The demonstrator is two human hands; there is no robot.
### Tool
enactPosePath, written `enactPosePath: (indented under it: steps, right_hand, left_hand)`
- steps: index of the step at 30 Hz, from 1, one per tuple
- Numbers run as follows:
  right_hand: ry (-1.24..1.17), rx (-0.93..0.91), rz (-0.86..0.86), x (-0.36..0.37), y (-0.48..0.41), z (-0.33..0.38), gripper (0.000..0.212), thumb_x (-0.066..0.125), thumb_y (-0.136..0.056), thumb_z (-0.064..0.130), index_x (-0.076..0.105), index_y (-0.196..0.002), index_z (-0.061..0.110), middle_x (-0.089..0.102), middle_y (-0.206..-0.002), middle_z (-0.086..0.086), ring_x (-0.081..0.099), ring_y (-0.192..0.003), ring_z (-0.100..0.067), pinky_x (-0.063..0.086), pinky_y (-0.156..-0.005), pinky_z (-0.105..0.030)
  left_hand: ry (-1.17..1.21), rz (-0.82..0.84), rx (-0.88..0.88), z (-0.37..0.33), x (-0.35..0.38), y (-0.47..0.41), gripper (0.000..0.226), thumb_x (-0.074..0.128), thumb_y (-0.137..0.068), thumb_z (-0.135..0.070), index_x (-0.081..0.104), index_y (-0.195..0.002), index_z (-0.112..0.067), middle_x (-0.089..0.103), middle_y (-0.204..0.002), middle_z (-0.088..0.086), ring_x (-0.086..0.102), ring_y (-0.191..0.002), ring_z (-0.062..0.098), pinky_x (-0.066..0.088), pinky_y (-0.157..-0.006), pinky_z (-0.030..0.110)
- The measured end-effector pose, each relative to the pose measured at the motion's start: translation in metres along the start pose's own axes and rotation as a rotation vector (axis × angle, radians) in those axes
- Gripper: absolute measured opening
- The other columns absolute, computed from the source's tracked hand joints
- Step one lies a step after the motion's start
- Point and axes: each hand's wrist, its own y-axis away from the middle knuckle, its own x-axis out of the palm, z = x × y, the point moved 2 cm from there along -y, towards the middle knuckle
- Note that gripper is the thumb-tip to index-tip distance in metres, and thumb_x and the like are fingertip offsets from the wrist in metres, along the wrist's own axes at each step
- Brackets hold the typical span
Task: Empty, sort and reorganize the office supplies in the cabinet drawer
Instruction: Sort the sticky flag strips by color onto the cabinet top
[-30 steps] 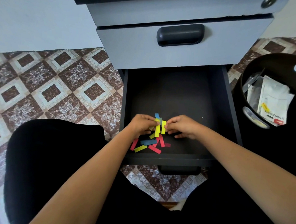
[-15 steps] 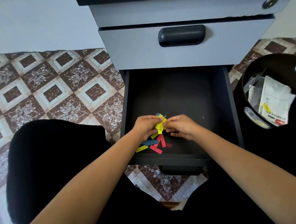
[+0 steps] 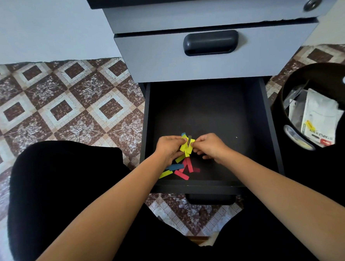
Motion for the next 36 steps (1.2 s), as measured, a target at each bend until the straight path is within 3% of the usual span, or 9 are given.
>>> enactPosePath:
  steps: [9, 12, 15, 19, 21, 23, 27, 32, 36]
  right_hand:
    - [-0.098, -0.006, 0.072, -0.0011, 0.0039, 0.004, 0.015, 0.058, -0.092, 0.016, 0.062, -0.078, 0.016, 0.063, -0.075, 0.0, 0.054, -0.064, -0.007, 0.044, -0.055, -0.019]
    - [-0.118, -0.014, 0.102, -0.0013, 0.0049, 0.0042, 0.014, 0.058, -0.093, 0.017, 0.062, -0.079, 0.018, 0.063, -0.076, 0.001, 0.055, -0.066, -0.007, 0.044, -0.055, -0.019]
    - [-0.125, -0.024, 0.121, 0.0002, 0.0046, 0.0038, 0.016, 0.058, -0.093, 0.018, 0.062, -0.077, 0.019, 0.064, -0.077, 0.001, 0.055, -0.067, -0.008, 0.044, -0.055, -0.019]
    - [-0.116, -0.026, 0.117, -0.0001, 0.0044, 0.0036, 0.014, 0.058, -0.093, 0.019, 0.063, -0.079, 0.02, 0.065, -0.078, 0.002, 0.057, -0.07, -0.008, 0.044, -0.057, -0.021]
    - [-0.124, -0.024, 0.111, 0.0001, 0.0041, 0.0041, 0.012, 0.058, -0.093, 0.019, 0.063, -0.082, 0.019, 0.064, -0.078, 0.002, 0.057, -0.071, -0.009, 0.045, -0.057, -0.02]
    - [-0.146, -0.025, 0.099, 0.0009, 0.0042, 0.0047, 0.008, 0.058, -0.093, 0.018, 0.064, -0.087, 0.015, 0.064, -0.078, 0.001, 0.058, -0.071, -0.008, 0.046, -0.057, -0.02]
    - [-0.182, -0.042, 0.055, 0.0008, 0.0043, 0.0055, 0.011, 0.057, -0.093, 0.015, 0.063, -0.084, 0.016, 0.064, -0.076, 0.001, 0.059, -0.069, -0.008, 0.046, -0.058, -0.019]
    - [-0.172, -0.05, 0.011, -0.0022, 0.0029, 0.0058, 0.013, 0.056, -0.094, 0.017, 0.06, -0.081, 0.02, 0.066, -0.077, 0.002, 0.062, -0.071, -0.008, 0.047, -0.06, -0.021]
    - [-0.175, -0.046, 0.05, -0.0072, 0.003, 0.0079, 0.008, 0.056, -0.094, 0.023, 0.062, -0.09, 0.02, 0.067, -0.087, 0.003, 0.063, -0.084, -0.01, 0.048, -0.064, -0.024]
  left_hand:
    - [0.072, -0.016, -0.025, -0.0014, 0.0008, 0.002, 0.011, 0.059, -0.089, 0.0, 0.058, -0.08, -0.007, 0.062, -0.076, 0.009, 0.061, -0.069, 0.016, 0.052, -0.072, 0.028]
    - [0.103, -0.02, -0.032, -0.0028, 0.0012, 0.0042, 0.005, 0.058, -0.089, 0.001, 0.062, -0.092, -0.001, 0.061, -0.076, 0.009, 0.06, -0.068, 0.016, 0.052, -0.07, 0.027]
    - [0.12, -0.005, -0.044, -0.0039, 0.0015, 0.0068, 0.019, 0.055, -0.091, 0.002, 0.06, -0.108, 0.005, 0.061, -0.078, 0.01, 0.06, -0.069, 0.017, 0.053, -0.069, 0.028]
    - [0.118, 0.016, -0.057, -0.0064, 0.0018, 0.0095, 0.023, 0.052, -0.092, 0.003, 0.058, -0.114, 0.006, 0.061, -0.079, 0.011, 0.061, -0.068, 0.018, 0.055, -0.059, 0.025]
    - [0.112, 0.014, -0.054, -0.0064, 0.002, 0.009, 0.024, 0.052, -0.092, 0.003, 0.058, -0.115, 0.006, 0.062, -0.08, 0.012, 0.062, -0.069, 0.019, 0.057, -0.062, 0.028]
    - [0.108, 0.005, -0.044, -0.0055, 0.0021, 0.0076, 0.024, 0.052, -0.092, 0.003, 0.058, -0.114, 0.005, 0.063, -0.081, 0.011, 0.062, -0.07, 0.018, 0.056, -0.068, 0.03]
    - [0.117, -0.011, -0.022, -0.0052, 0.0005, 0.0066, 0.02, 0.054, -0.09, 0.004, 0.06, -0.109, 0.003, 0.063, -0.08, 0.01, 0.062, -0.069, 0.016, 0.055, -0.059, 0.024]
    - [0.14, -0.006, -0.042, -0.007, -0.0013, 0.008, 0.012, 0.056, -0.089, 0.004, 0.059, -0.084, -0.007, 0.064, -0.079, 0.01, 0.063, -0.069, 0.016, 0.055, -0.062, 0.026]
    - [0.166, 0.007, -0.056, -0.0094, -0.0003, 0.0097, 0.01, 0.057, -0.089, 0.003, 0.061, -0.09, -0.006, 0.064, -0.078, 0.009, 0.063, -0.07, 0.017, 0.054, -0.066, 0.028]
